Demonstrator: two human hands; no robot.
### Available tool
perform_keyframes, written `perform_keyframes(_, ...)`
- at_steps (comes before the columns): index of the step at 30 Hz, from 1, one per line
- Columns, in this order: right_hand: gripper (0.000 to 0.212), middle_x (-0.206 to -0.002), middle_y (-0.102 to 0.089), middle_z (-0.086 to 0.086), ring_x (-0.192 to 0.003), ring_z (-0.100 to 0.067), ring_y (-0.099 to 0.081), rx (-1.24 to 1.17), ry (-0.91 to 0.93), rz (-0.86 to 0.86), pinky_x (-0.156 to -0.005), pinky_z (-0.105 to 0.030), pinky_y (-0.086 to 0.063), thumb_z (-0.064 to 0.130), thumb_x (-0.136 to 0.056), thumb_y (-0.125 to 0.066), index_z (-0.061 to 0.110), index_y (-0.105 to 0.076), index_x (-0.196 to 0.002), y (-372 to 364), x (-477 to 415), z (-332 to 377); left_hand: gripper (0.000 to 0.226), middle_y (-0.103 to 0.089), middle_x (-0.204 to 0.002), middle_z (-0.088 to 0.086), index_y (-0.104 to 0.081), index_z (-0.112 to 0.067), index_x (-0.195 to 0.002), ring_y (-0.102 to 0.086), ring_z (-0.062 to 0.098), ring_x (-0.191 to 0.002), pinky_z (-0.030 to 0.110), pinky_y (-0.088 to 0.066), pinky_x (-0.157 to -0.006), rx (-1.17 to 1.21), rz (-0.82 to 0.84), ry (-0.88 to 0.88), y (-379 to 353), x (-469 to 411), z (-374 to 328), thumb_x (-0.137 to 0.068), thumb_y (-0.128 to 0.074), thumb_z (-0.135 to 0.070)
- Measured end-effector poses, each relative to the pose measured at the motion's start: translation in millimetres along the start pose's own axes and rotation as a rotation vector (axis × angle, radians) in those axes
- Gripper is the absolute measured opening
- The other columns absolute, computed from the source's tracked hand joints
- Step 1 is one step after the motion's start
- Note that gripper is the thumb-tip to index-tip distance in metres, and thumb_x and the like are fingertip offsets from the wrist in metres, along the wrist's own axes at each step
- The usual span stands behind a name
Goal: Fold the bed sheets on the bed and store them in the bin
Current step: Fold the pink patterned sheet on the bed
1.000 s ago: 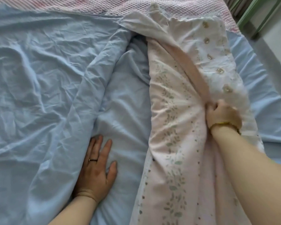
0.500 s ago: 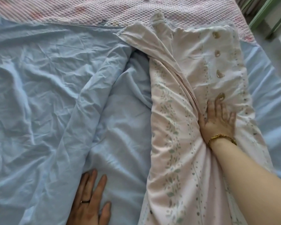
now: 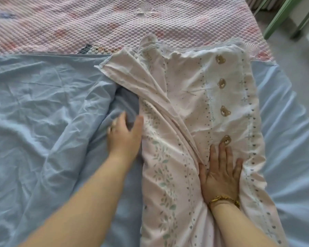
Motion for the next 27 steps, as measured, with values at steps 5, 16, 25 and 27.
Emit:
perform_keyframes(5, 0.058, -0.138, -0.039, -0.015, -0.143, -0.016, 0.003, -0.055, 0.048, -0.111, -0.115, -0.031, 0.009, 0.039, -0.083, -0.031, 0.008, -0.035, -0.132, 1, -6, -3, 0.061, -0.051, -0.126, 0.004, -0.042, -0.008, -0.134, -0.050, 0.023, -0.113, 0.031, -0.041, -0.097, 0.440, -0.026, 0.386, -26, -97, -35, -0.084, -0.062, -0.038)
perform_keyframes(16, 0.058, -0.154, 0.014, 0.004, -0.143, -0.012, 0.011, -0.025, 0.115, -0.287, -0.116, -0.037, 0.009, 0.046, -0.096, -0.001, 0.020, 0.006, -0.147, 0, 0, -6, 0.062, -0.015, -0.155, -0.002, -0.009, -0.032, -0.148, -0.018, 0.018, -0.141, 0.031, -0.015, -0.112, -0.675, 0.779, -0.527, -174, -50, -139, -0.096, -0.043, -0.035)
perform_keyframes(25, 0.059, -0.155, 0.013, 0.002, -0.143, -0.013, 0.010, -0.015, 0.119, -0.306, -0.116, -0.038, 0.007, 0.046, -0.096, -0.002, 0.019, 0.004, -0.148, -3, 2, -6, 0.069, 0.003, -0.156, 0.007, -0.010, -0.028, -0.147, -0.002, 0.029, -0.143, 0.044, -0.010, -0.115, -0.393, 0.045, -0.329, -70, -121, -134, -0.089, -0.044, -0.015)
perform_keyframes(27, 0.059, -0.155, 0.013, 0.002, -0.143, -0.013, 0.010, -0.019, 0.116, -0.293, -0.116, -0.037, 0.008, 0.046, -0.096, -0.002, 0.019, 0.004, -0.148, -4, 2, -7, 0.071, -0.003, -0.155, 0.008, -0.008, -0.031, -0.147, -0.008, 0.033, -0.141, 0.046, -0.015, -0.113, -0.542, 0.134, -0.245, -75, -146, -132, -0.089, -0.048, -0.015)
Point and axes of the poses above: each hand's wrist, its own x-axis away from the middle knuckle, its own y-axis out of the back of the hand, z = x × y, the point moved 9 cm from there along -x, towards the middle knuckle
